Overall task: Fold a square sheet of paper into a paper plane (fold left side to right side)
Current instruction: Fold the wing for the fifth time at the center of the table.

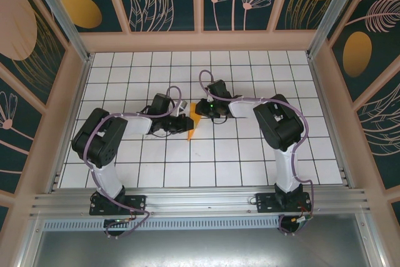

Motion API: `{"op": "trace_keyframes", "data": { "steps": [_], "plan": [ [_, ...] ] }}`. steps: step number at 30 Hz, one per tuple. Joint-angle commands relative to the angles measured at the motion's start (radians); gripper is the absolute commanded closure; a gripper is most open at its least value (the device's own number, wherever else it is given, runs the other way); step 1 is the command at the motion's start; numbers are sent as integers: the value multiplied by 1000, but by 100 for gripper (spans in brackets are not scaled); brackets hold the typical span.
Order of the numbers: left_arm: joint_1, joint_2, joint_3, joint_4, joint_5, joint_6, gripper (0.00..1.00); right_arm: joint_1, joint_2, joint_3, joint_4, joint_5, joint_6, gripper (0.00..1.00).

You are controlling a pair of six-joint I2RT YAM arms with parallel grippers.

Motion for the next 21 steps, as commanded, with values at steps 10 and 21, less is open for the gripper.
{"op": "trace_keyframes", "data": {
  "steps": [10, 21],
  "plan": [
    [-15, 39, -22, -22, -26, 29, 82, 2, 47, -4, -125, 58, -18, 78],
    [-42, 55, -18, -111, -146, 58, 84, 4, 27, 7, -127, 66, -24, 78]
  ]
}}
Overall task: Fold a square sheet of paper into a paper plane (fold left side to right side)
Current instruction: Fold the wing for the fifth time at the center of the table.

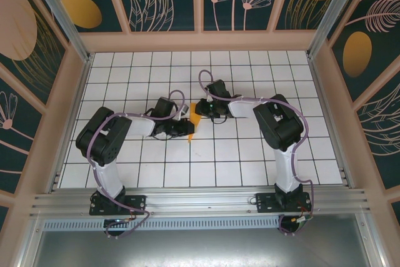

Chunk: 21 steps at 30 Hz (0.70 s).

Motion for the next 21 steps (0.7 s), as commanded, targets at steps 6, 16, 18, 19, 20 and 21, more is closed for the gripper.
{"op": "trace_keyframes", "data": {
  "steps": [6, 16, 18, 19, 20, 21],
  "plan": [
    [-7, 4, -33, -83, -112, 15, 90, -1, 23, 11, -125, 72, -36, 78],
    [-8, 11, -86, -36, -118, 12, 98, -24, -193, -127, 40, -3, -92, 93],
    [-7, 11, -86, -32, -114, 15, 98, -12, -211, -162, 75, -51, -82, 95],
    [-8, 10, -85, -30, -111, 16, 99, -5, -215, -175, 93, -73, -80, 95],
    [-8, 10, -84, -31, -112, 18, 99, 6, -214, -182, 106, -91, -77, 95],
    [-8, 8, -85, -31, -112, 19, 99, 15, -211, -184, 111, -97, -76, 95]
  ]
}}
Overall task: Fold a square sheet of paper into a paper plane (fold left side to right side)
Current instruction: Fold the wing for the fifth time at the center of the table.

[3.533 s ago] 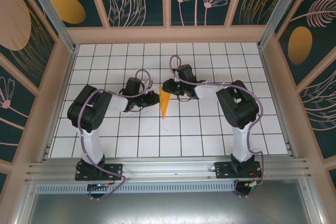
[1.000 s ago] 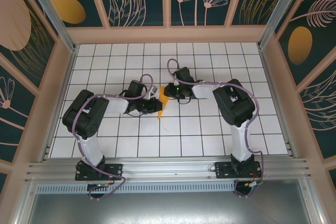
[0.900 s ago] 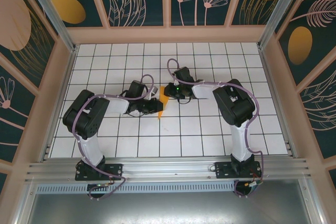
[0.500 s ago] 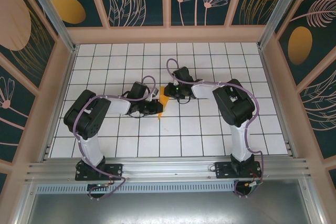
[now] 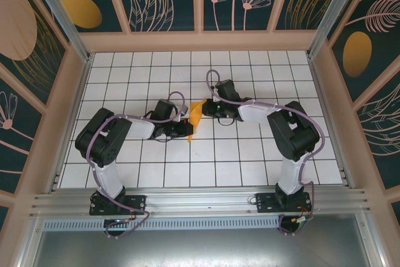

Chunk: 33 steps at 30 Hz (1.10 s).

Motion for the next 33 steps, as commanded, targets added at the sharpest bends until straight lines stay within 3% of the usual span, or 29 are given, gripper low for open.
{"op": "trace_keyframes", "data": {
  "steps": [1, 18, 33],
  "plan": [
    [-1, 19, -40, -101, -67, 17, 99, 41, -12, -28, 69, -71, -14, 95],
    [-2, 18, -35, -115, -70, 29, 100, 58, 140, 24, 70, -41, -40, 95],
    [-2, 24, -41, -133, -85, 49, 100, -29, 199, 112, -5, 5, -129, 95]
  ]
}}
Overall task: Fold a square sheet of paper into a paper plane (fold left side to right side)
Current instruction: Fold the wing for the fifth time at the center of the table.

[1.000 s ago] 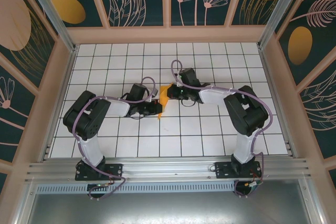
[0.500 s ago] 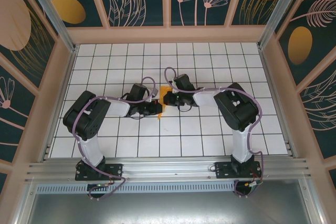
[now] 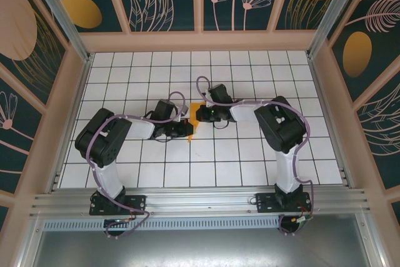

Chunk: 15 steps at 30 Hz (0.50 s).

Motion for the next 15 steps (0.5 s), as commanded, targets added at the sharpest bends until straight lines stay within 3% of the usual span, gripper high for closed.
{"op": "trace_keyframes", "data": {
  "steps": [1, 15],
  "plan": [
    [1, 28, -41, -132, -76, 34, 100, -46, 40, 46, -16, 71, -46, 95],
    [1, 28, -48, -131, -82, 41, 100, -148, 113, 157, -53, 58, -86, 95]
  ]
}}
